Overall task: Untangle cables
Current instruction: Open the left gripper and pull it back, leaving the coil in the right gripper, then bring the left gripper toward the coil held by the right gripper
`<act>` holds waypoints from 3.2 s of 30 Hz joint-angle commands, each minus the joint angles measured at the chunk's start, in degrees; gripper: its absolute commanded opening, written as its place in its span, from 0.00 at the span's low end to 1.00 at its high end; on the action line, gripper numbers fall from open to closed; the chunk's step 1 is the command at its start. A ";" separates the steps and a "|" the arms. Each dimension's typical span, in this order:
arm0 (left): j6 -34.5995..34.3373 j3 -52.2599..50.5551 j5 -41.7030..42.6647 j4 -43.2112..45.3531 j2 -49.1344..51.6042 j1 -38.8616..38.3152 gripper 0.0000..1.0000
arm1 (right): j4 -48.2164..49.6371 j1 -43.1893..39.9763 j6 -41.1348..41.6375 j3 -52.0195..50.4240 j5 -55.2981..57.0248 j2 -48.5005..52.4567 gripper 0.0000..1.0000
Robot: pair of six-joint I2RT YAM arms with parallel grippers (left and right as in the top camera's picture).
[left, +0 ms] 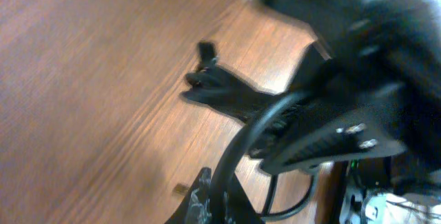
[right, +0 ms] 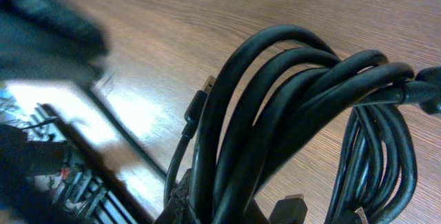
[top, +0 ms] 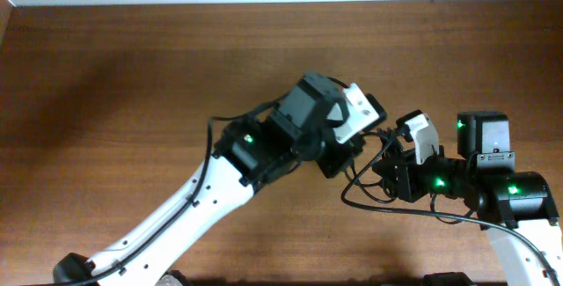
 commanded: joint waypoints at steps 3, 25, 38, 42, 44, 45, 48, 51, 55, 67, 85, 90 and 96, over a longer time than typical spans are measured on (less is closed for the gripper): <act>-2.27 1.09 -2.27 -5.22 -1.25 10.19 0.00 | -1.11 -0.22 -2.62 1.09 -4.28 -1.95 0.04; 10.78 1.09 -28.28 6.03 -1.11 19.45 0.03 | -4.96 -0.20 -9.46 1.09 -15.17 -2.60 0.04; 20.94 1.07 -26.77 11.28 3.72 19.02 0.40 | -7.13 -0.20 -14.16 1.09 -25.03 -2.60 0.04; 20.76 1.07 -18.32 7.37 3.72 18.64 0.29 | -7.13 -0.22 -14.14 1.09 -25.00 -2.60 0.04; 20.76 1.09 -14.78 5.42 3.69 18.64 0.20 | -7.13 -0.22 -14.12 1.09 -24.98 -2.60 0.04; 20.76 1.09 -14.05 4.83 3.61 18.64 0.19 | -7.13 -0.22 -14.12 1.09 -24.96 -2.58 0.04; 20.76 1.09 -11.91 3.04 2.86 18.64 0.21 | -7.10 -0.22 -14.12 1.09 -24.79 -2.58 0.04; 20.76 1.09 -8.74 1.46 0.79 18.64 0.40 | -7.04 -0.22 -14.12 1.09 -24.79 -2.58 0.04; 20.79 1.09 -5.51 -2.95 -3.54 18.64 0.49 | -6.05 -0.22 -13.84 1.09 -24.76 -2.51 0.04; 31.76 1.09 7.89 -19.85 -23.78 18.64 0.81 | -1.66 -0.26 -8.52 1.09 -21.86 -0.76 0.04; 53.18 1.07 29.38 -26.84 -14.78 18.64 0.89 | -0.83 -0.20 -17.16 1.09 -35.87 -0.44 0.04; 55.01 1.07 33.48 -26.91 -13.22 18.64 0.88 | -0.81 -0.20 -17.16 1.09 -35.78 -0.44 0.04; 55.74 1.07 34.21 -26.40 -11.93 18.64 0.86 | -0.70 -0.22 -17.14 1.09 -36.81 -0.42 0.04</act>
